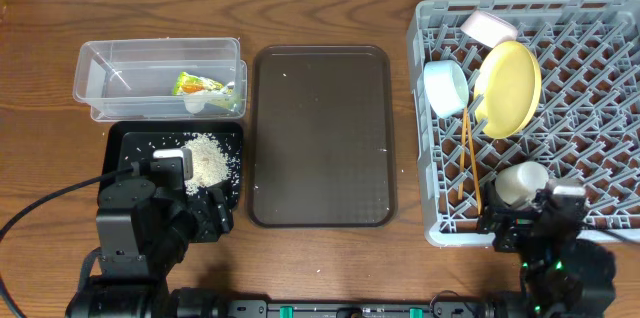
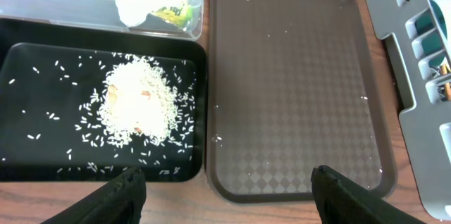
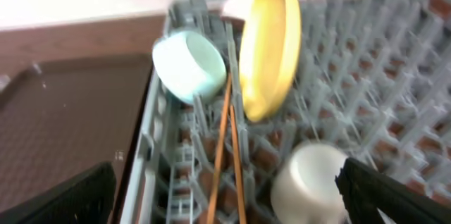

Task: Sort waste into correct bins and load items into the dishwasher rack

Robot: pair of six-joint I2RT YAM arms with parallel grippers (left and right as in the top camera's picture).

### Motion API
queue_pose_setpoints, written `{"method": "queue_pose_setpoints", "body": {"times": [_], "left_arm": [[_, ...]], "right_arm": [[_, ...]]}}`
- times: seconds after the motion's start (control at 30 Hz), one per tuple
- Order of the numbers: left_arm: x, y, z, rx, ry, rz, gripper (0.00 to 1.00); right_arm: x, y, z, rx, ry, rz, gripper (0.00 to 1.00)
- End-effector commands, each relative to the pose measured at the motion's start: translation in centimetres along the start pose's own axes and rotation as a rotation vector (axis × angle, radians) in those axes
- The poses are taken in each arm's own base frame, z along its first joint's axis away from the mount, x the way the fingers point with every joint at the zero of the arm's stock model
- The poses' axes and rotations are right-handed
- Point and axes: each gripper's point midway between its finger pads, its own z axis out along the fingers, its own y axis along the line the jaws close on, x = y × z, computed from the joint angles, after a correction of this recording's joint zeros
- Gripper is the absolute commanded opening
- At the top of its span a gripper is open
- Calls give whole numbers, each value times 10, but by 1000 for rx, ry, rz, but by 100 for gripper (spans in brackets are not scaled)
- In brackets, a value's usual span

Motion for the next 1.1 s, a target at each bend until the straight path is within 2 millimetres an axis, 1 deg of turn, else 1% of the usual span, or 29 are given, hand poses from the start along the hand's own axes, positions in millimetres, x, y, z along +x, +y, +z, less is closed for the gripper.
{"method": "queue_pose_setpoints", "body": {"times": [0.0,0.2,0.27,0.33,0.43,1.07], "left_arm": [[1,3,1,-13,-1,-6,78],[1,3,1,-13,0,-6,78],[1,3,1,-14,2,-7,78],[1,3,1,-14,2,-7,78],[1,3,1,-14,2,-7,78],[1,3,1,-14,2,-7,78]], "right_arm": [[6,2,11,-20,-77,-30,99],[1,4,38,-46,-278,-32,99],[4,3,45,-50,-320,-33,99],[13,1,52,-49,-328,-32,99],[27,-1,56,-36,-268,-31,99],[27,-1,56,-37,-267,-31,99]]}}
